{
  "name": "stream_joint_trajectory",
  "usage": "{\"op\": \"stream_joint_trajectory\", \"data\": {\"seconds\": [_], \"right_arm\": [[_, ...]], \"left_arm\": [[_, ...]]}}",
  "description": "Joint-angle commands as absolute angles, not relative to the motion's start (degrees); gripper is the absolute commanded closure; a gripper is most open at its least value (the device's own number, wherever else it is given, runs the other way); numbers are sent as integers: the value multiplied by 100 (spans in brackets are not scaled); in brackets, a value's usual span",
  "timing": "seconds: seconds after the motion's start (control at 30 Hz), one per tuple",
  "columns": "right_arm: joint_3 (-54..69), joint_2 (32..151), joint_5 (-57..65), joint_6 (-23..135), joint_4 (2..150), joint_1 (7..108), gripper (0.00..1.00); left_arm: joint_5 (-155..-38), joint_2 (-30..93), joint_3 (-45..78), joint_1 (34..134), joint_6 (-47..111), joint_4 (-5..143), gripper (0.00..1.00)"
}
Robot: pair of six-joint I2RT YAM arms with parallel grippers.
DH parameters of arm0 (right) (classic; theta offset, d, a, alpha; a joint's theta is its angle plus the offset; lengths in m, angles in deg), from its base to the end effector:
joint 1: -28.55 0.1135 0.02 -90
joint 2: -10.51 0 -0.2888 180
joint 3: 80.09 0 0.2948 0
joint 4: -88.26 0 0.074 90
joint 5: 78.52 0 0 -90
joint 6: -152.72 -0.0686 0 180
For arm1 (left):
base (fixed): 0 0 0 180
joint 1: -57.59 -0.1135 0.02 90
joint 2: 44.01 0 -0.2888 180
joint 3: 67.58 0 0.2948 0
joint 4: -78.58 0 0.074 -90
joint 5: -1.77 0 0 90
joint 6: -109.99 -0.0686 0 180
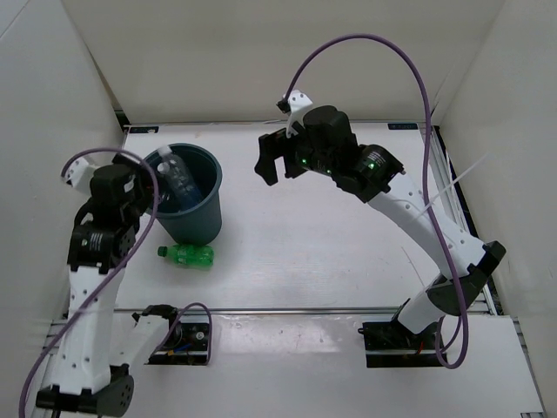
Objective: Put the plastic bottles in the bin
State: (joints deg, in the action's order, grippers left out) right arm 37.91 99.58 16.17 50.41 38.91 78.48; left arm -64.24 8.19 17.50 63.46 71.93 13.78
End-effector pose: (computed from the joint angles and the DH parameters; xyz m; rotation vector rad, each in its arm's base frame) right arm 0.2661 0.3077 0.4952 -0.5850 1.8922 0.6415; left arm 0.2083 0.0066 0.4295 -1.0322 1.8051 -0.1701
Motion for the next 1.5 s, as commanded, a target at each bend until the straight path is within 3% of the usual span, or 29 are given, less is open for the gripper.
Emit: {"op": "stream_joint_trajectory", "data": {"seconds": [0.0, 0.17, 0.3, 0.47, 0.6, 0.8, 1.23, 1.4, 1.47], "right_arm": [[3800, 9725, 1631, 5024, 4022, 7795, 0], [3748, 9725, 1631, 4972, 4022, 7795, 0], [3695, 9665, 1631, 5024, 3969, 7795, 0], [3510, 9471, 1754, 5086, 3969, 7795, 0], [3256, 9330, 1869, 5208, 3917, 7795, 0], [3071, 9093, 1983, 5331, 3917, 7795, 0], [2666, 8592, 2431, 5552, 3864, 7795, 0], [2474, 8530, 2545, 5552, 3864, 7795, 0], [2473, 8530, 2598, 5552, 3864, 7795, 0]], "left_arm": [[-5854, 171, 1887, 6374, 7193, 963, 0], [-5861, -375, 975, 6374, 8201, -99, 0], [-6677, -972, -246, 6374, 9730, -550, 0], [-7574, -2464, -1959, 6374, 10752, 448, 0], [-7575, -2872, -2735, 6374, 10938, 1240, 0], [-7769, -2592, -3816, 6374, 10788, 2692, 0], [-7619, -1703, -4747, 6374, 11105, 3774, 0], [-7619, -1879, -4986, 6374, 11219, 3827, 15], [-7672, -2063, -5048, 6374, 11219, 3827, 26]]}}
